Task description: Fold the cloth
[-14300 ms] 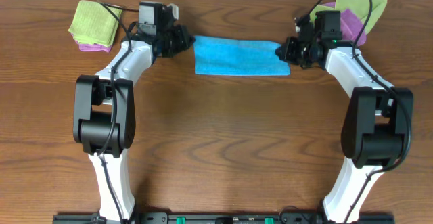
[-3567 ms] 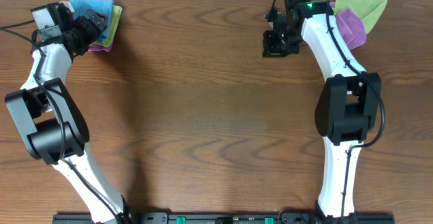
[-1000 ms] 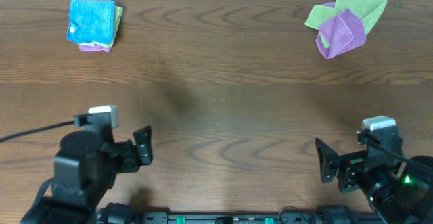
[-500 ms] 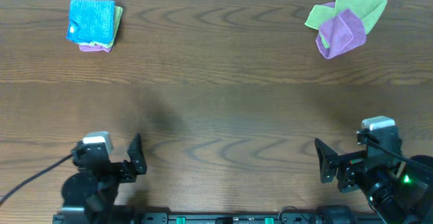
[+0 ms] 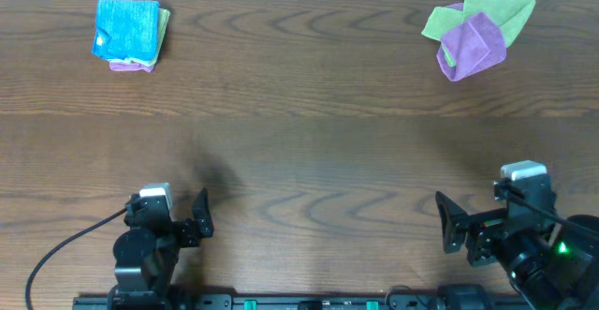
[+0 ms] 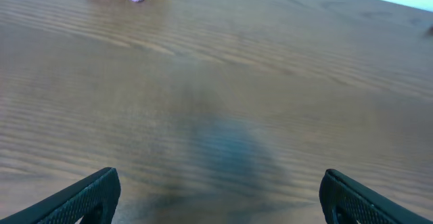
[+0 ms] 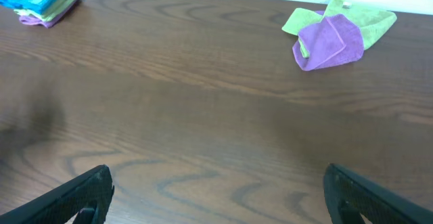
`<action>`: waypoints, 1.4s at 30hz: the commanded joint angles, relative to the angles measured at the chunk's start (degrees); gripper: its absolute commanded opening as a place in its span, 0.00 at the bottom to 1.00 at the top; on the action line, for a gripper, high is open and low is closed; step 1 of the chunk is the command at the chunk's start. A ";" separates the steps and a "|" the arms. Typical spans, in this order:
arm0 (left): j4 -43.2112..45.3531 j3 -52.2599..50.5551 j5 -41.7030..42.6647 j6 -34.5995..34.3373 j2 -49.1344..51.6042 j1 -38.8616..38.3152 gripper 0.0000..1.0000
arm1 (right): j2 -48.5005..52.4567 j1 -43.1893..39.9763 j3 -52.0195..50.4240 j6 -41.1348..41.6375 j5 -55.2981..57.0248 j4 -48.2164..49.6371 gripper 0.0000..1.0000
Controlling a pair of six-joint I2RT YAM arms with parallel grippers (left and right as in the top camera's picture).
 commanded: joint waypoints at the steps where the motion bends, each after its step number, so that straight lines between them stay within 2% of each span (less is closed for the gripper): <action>1: 1.81 -2.80 0.17 0.13 -0.59 0.31 0.95 | -0.09 0.26 0.00 0.35 -0.46 0.00 0.99; 6: 1.90 -2.78 -1.99 0.26 -0.59 0.31 0.95 | -0.09 0.26 0.00 0.35 -0.44 0.00 0.99; 30: 1.86 -2.78 -1.95 0.83 -0.52 0.28 0.95 | -0.09 0.26 0.00 0.35 -0.44 0.00 0.99; 33: 1.88 -2.78 -1.95 0.83 -0.52 0.28 0.95 | -0.26 0.17 -0.50 -3.48 3.37 0.33 0.99; 36: 1.86 -2.78 -1.95 0.83 -0.52 0.28 0.95 | -2.25 0.11 -4.11 -7.04 3.65 2.60 0.99; 42: 1.86 -2.78 -1.95 0.83 -0.52 0.28 0.95 | -15.37 -0.24 -23.19 -10.82 3.98 16.31 0.99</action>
